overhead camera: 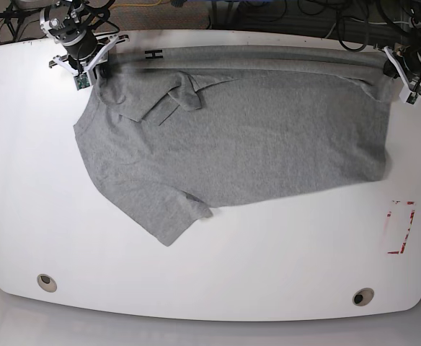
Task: Fold the T-shirt properly
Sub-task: 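Pull the shirt edge with both grippers toward the robot, smoothing it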
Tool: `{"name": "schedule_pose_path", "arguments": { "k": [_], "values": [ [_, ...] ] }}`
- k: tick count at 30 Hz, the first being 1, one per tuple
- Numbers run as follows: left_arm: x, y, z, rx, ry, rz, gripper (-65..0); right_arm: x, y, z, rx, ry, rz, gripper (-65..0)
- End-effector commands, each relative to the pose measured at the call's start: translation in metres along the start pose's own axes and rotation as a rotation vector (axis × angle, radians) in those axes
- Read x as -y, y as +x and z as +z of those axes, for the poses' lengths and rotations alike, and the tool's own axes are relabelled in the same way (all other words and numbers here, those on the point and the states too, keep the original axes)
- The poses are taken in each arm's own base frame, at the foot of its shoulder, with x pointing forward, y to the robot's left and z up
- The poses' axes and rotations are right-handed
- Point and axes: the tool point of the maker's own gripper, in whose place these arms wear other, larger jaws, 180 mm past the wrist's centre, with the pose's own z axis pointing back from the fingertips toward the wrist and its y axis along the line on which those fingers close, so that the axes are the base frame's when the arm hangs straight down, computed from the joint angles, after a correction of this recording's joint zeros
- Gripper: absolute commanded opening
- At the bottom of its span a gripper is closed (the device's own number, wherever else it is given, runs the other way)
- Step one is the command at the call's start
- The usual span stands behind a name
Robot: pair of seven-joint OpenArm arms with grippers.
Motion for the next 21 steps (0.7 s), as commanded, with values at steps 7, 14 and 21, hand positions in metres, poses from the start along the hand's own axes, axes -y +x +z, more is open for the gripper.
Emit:
{"name": "schedule_pose_path", "arguments": {
  "k": [7, 14, 21],
  "values": [
    [-0.017, 0.006, 0.011, -0.001, 0.051, -0.033, -63.3, 0.003, -0.027, 0.016, -0.109, -0.025, 0.051, -51.5],
    [-0.017, 0.006, 0.011, -0.001, 0.052, -0.034, -62.4, 0.002, -0.027, 0.020, -0.109, -0.027, 0.058, -27.6],
    [-0.019, 0.007, 0.012, -0.001, 0.054, -0.037, -49.3, 0.003, -0.014, 0.023, -0.077, -0.036, 0.075, -20.0]
  ]
}}
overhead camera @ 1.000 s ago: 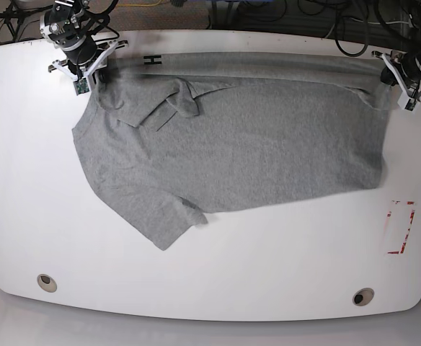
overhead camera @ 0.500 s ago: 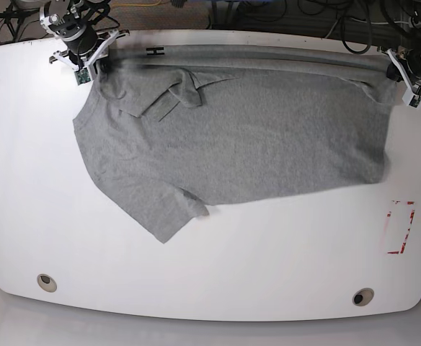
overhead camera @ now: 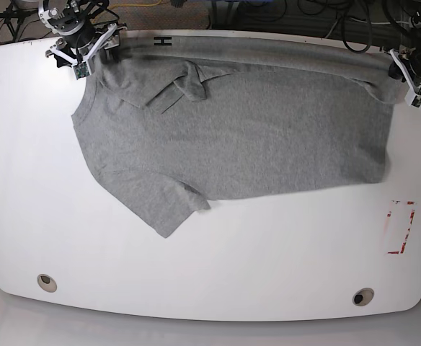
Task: Fold the T-shirt properly
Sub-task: 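Pull the shirt edge with both grippers toward the robot, smoothing it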
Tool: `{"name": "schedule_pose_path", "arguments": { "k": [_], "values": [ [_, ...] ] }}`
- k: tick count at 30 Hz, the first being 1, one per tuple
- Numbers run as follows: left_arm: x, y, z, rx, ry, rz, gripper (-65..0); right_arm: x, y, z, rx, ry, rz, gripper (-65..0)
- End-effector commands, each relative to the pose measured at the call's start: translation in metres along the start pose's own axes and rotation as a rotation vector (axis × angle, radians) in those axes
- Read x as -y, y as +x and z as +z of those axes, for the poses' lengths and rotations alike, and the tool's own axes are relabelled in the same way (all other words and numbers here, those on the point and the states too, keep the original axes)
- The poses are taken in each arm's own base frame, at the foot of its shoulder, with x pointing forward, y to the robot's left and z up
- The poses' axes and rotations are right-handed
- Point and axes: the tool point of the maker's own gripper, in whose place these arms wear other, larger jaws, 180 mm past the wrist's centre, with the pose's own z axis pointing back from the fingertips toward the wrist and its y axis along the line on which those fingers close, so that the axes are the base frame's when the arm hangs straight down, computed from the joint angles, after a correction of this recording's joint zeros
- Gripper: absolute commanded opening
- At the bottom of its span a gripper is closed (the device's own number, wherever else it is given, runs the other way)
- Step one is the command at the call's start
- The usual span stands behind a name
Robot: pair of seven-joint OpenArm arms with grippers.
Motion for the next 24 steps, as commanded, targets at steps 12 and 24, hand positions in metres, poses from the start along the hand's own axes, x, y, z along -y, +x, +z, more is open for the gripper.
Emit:
{"name": "schedule_pose_path", "arguments": {
  "k": [12, 24],
  "values": [
    [0.003, 0.050, 0.032, 0.122, 0.071, -0.135, -27.1, 0.005, 0.049, 0.014, 0.117, -0.061, 0.046, -19.7],
    [0.001, 0.075, 0.043, 0.174, 0.103, -0.170, -27.1, -0.018, 0.085, 0.005, 0.213, 0.038, 0.083, -19.7]
  ]
}}
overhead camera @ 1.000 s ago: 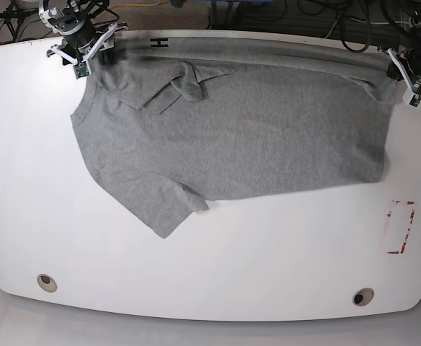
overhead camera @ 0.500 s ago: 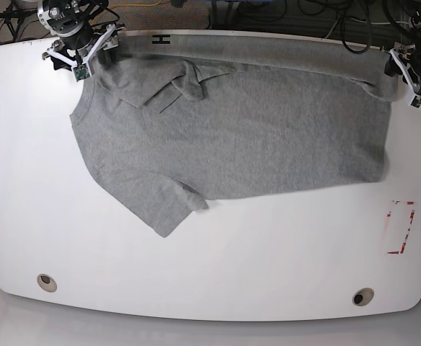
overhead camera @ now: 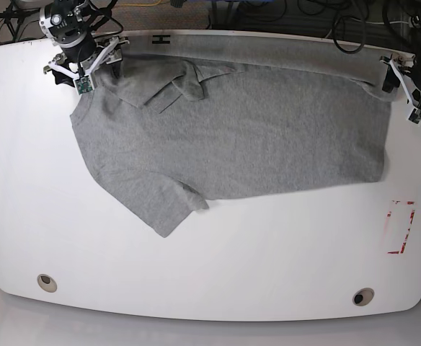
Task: Fold the T-shirt properly
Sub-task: 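Pull the shirt edge with both grippers toward the robot, smoothing it, then release the right gripper and move it inward onto the shirt near the collar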
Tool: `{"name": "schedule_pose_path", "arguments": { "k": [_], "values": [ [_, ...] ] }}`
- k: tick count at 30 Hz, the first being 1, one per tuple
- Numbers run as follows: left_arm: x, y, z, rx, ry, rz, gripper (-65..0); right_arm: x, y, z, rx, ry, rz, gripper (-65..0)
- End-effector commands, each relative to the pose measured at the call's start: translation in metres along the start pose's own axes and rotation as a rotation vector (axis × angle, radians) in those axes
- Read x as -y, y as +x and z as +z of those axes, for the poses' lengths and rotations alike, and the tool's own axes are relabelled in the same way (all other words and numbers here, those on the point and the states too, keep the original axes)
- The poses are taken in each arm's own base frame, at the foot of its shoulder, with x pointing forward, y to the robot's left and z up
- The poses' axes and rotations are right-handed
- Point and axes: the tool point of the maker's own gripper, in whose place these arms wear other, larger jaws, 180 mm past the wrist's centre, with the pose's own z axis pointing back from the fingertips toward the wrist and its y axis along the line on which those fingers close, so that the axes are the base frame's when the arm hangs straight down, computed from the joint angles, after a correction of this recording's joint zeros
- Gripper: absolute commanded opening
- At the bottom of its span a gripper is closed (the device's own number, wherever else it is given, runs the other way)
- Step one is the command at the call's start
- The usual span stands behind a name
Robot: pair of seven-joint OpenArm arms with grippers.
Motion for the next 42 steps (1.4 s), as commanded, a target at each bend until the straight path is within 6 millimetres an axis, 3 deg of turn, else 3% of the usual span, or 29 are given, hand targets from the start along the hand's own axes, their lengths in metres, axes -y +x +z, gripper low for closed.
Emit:
{"name": "schedule_pose_path", "arguments": {
  "k": [1, 12, 17, 30, 33, 42],
  "values": [
    [-0.009, 0.015, 0.007, 0.046, 0.024, -0.022, -27.1, -0.005, 0.032, -0.002, 0.117, 0.034, -0.012, -19.7],
    [-0.011, 0.018, 0.006, 0.054, 0.029, -0.020, -27.1, -0.038, 0.065, -0.020, 0.144, 0.153, 0.012, -19.7],
    [-0.011, 0.018, 0.006, 0.052, 0.030, -0.020, -27.1, -0.047, 0.062, -0.032, 0.124, 0.191, 0.004, -19.7],
    [-0.011, 0.017, 0.006, 0.051, 0.030, -0.017, -27.1, -0.045, 0.045, -0.045, 0.061, 0.185, 0.005, -20.1],
    [-0.011, 0.017, 0.005, 0.051, 0.029, -0.018, -27.1, -0.046, 0.044, -0.044, 0.059, 0.189, 0.003, -25.2],
    [-0.010, 0.017, 0.005, 0.050, 0.028, -0.018, -27.1, -0.046, 0.046, -0.045, 0.062, 0.191, 0.002, -52.8]
  ]
}}
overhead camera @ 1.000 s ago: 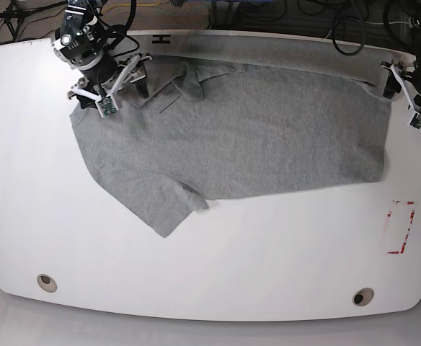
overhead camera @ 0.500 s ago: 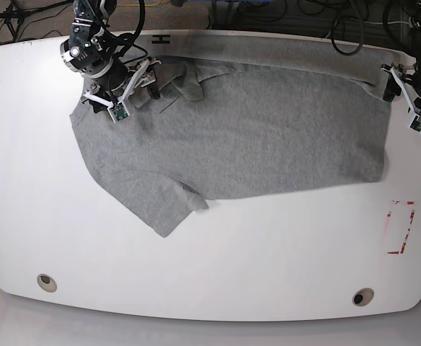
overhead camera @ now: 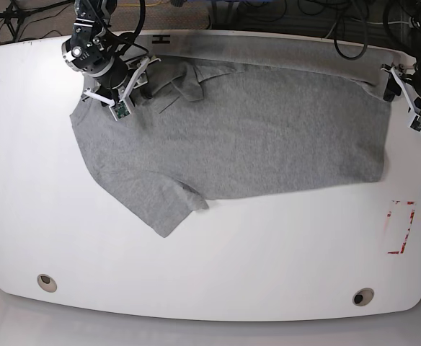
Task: Fold the T-shirt properly
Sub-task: 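Release the right gripper and move it inward onto the shirt near the collar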
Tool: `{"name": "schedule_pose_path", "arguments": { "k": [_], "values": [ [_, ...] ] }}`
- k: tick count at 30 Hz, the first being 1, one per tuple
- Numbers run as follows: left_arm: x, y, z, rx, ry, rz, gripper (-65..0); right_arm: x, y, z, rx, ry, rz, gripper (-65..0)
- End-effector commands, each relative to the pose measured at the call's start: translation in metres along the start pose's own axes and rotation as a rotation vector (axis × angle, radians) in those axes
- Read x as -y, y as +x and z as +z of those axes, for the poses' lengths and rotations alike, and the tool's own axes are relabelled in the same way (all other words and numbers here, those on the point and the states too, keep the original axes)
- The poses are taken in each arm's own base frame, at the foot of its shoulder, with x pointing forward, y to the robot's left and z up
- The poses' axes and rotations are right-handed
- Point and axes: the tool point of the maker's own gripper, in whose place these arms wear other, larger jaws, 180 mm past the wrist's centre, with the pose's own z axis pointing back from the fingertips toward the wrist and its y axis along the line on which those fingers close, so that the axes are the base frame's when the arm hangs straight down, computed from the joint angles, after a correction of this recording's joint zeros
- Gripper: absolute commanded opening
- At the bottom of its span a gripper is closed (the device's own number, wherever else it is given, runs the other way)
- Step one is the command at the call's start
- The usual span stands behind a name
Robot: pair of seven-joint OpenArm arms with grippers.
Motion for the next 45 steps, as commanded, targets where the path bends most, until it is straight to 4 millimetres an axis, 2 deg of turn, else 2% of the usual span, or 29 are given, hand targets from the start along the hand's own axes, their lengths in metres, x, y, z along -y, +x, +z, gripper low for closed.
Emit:
{"name": "schedule_pose_path", "arguments": {
  "k": [1, 3, 5, 8, 11, 14, 16, 23, 32, 36, 41, 45],
  "values": [
    [-0.006, 0.007, 0.005, 0.021, 0.016, -0.016, -27.1, 0.002, 0.011, 0.002, 0.041, -0.004, 0.007, -54.9],
    [-0.006, 0.007, 0.005, 0.021, 0.016, -0.016, -27.1, 0.003, 0.011, 0.002, 0.040, -0.005, 0.007, -59.3],
    [-0.006, 0.007, 0.005, 0.021, 0.016, -0.016, -27.1, 0.003, 0.012, 0.003, 0.043, -0.005, 0.008, -58.7],
    [-0.005, 0.007, 0.004, 0.021, 0.015, -0.016, -27.1, 0.002, 0.013, 0.004, 0.046, -0.007, 0.011, -51.7],
    [-0.005, 0.007, 0.004, 0.020, 0.014, -0.015, -27.1, -0.003, 0.020, 0.005, 0.062, 0.001, 0.028, -38.7],
    [-0.005, 0.007, 0.004, 0.020, 0.014, -0.015, -27.1, -0.018, 0.026, 0.002, 0.073, 0.041, 0.053, -28.7],
    [-0.005, 0.007, 0.004, 0.020, 0.014, -0.015, -27.1, -0.028, 0.029, -0.001, 0.075, 0.070, 0.070, -24.9],
    [-0.006, 0.007, 0.004, 0.020, 0.015, -0.014, -27.1, -0.058, 0.035, -0.008, 0.079, 0.149, 0.116, -24.1],
    [-0.006, 0.007, 0.004, 0.020, 0.016, -0.013, -27.1, -0.060, 0.033, -0.013, 0.070, 0.159, 0.114, -24.1],
    [-0.006, 0.007, 0.004, 0.020, 0.016, -0.013, -27.1, -0.064, 0.036, -0.007, 0.084, 0.162, 0.120, -24.1],
    [-0.006, 0.005, 0.003, 0.015, 0.013, -0.007, -27.1, -0.078, 0.039, -0.001, 0.099, 0.189, 0.141, -24.1],
    [-0.007, -0.005, -0.002, -0.010, 0.001, 0.018, -27.1, -0.087, 0.038, -0.001, 0.096, 0.210, 0.154, -24.1]
  ]
}}
